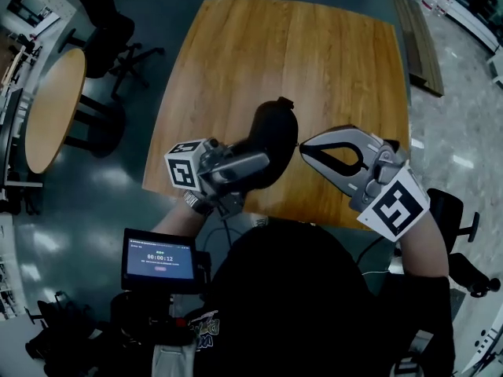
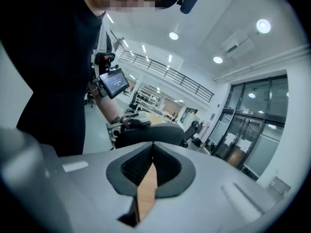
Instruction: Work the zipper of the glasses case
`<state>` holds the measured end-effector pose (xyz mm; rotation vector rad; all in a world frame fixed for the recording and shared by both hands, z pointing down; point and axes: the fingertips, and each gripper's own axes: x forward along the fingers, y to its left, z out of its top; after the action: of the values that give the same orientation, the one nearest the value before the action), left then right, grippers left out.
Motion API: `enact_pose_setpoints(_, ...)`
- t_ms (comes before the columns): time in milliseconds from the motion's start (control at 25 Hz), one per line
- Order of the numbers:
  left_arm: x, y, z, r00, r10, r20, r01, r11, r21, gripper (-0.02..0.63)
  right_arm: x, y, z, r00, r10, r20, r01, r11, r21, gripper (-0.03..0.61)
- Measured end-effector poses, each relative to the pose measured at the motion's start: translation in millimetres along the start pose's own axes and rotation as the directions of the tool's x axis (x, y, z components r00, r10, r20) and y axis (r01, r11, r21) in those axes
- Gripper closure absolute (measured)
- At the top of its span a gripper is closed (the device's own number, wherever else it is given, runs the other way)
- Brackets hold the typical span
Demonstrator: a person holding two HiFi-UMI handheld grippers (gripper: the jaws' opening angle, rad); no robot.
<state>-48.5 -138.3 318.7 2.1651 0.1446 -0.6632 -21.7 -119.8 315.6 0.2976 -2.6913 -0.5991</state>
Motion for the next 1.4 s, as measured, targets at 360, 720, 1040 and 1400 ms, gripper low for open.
enact_pose_setpoints(360,7,36,13,0.966,0.166,0.198,-0.132,0.976,-0.170,0.357,-1,8,-28,0.995,-0.092,0.034,0.085,0.980,0.181,0.574)
enact_pose_setpoints(720,-3,64,37,0.845,0.317,0.430,-0.206,0.936,-0.285,0.357,12,39,-35,0.995,-0.083,0.049,0.069,0.966,0.248,0.574)
enact_pose_setpoints(1040,-11,87,31,0.743,0.441,0.504,-0.283,0.889,-0.360,0.359,31,56,-42,0.996,-0.049,0.075,0.024,0.952,0.306,0.574)
enact_pose_setpoints(1400,-19,78,25,0.797,0.373,0.474,-0.256,0.921,-0.294,0.354,1,43,-55,0.986,-0.139,0.095,0.092,0.917,0.387,0.573)
